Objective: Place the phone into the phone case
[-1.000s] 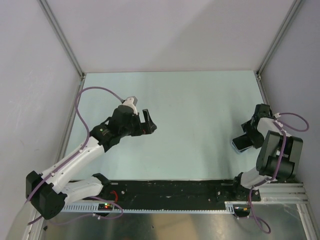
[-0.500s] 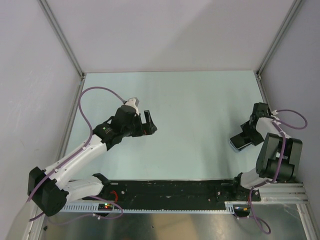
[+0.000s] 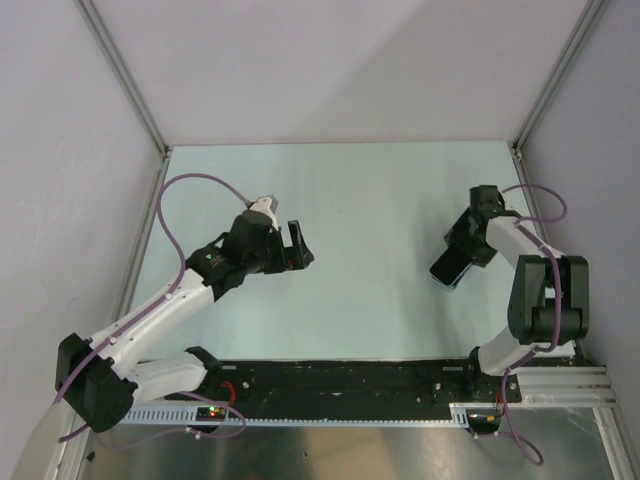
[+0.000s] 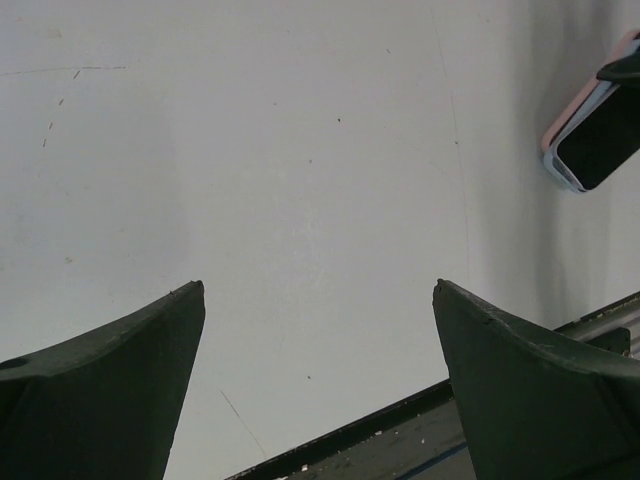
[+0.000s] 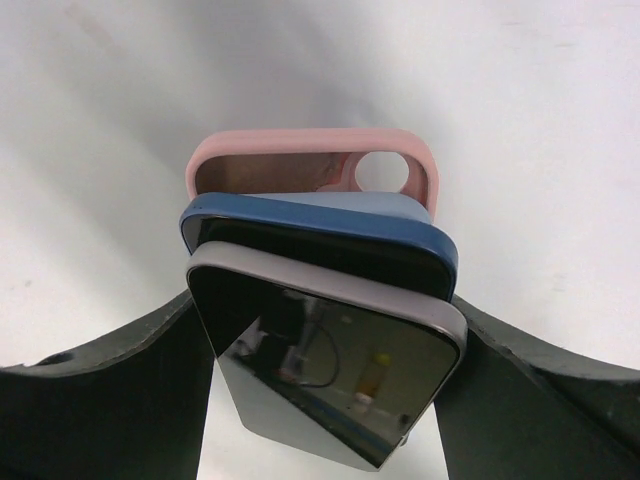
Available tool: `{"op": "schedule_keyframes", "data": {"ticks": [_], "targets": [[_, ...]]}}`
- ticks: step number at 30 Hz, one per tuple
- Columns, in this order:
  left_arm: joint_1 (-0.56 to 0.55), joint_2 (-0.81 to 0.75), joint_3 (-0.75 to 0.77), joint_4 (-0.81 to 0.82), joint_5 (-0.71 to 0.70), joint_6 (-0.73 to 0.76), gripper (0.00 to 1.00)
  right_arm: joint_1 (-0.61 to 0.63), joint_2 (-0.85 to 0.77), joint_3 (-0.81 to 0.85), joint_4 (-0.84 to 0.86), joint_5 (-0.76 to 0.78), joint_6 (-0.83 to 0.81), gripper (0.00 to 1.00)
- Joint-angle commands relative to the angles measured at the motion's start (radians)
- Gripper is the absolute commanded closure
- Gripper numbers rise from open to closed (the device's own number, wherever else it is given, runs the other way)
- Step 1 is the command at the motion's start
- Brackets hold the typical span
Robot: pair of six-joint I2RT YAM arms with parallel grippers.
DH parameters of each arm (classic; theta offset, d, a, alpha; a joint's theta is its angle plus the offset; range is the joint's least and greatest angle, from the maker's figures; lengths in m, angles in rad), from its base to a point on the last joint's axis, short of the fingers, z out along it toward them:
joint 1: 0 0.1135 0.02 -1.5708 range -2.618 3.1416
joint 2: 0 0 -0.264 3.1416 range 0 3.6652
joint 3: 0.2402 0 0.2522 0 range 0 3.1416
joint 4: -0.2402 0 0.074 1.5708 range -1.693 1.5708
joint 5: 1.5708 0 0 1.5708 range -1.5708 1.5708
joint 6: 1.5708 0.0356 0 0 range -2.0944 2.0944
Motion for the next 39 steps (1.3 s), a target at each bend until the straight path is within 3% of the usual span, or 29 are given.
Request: {"op": "schedule_keyframes", "data": {"ticks": [1, 7, 17, 35, 37, 39], "targets": [[0.004, 0.006, 0.024, 0.004, -0.022, -0.015, 0.0, 0.111, 0.073, 0.122, 0.043, -0.115, -0.034, 0.45], [0.004, 0.009, 0.012, 0.005, -0.032, -0.022, 0.0, 0.152, 0.139, 0.169, 0.01, -0.135, -0.052, 0.23], [0.004, 0.009, 0.001, 0.014, -0.028, -0.026, 0.0, 0.207, 0.142, 0.214, -0.082, -0.031, -0.086, 0.06], [0.001, 0.06, 0.025, 0.046, -0.015, -0.047, 0.0, 0.253, 0.237, 0.298, -0.162, 0.076, -0.088, 0.15], [-0.013, 0.089, 0.039, 0.06, -0.015, -0.057, 0.0, 0.258, 0.244, 0.307, -0.17, 0.083, -0.091, 0.18], [-0.034, 0.117, 0.055, 0.07, -0.023, -0.065, 0.0, 0.261, 0.237, 0.309, -0.175, 0.092, -0.091, 0.27]]}}
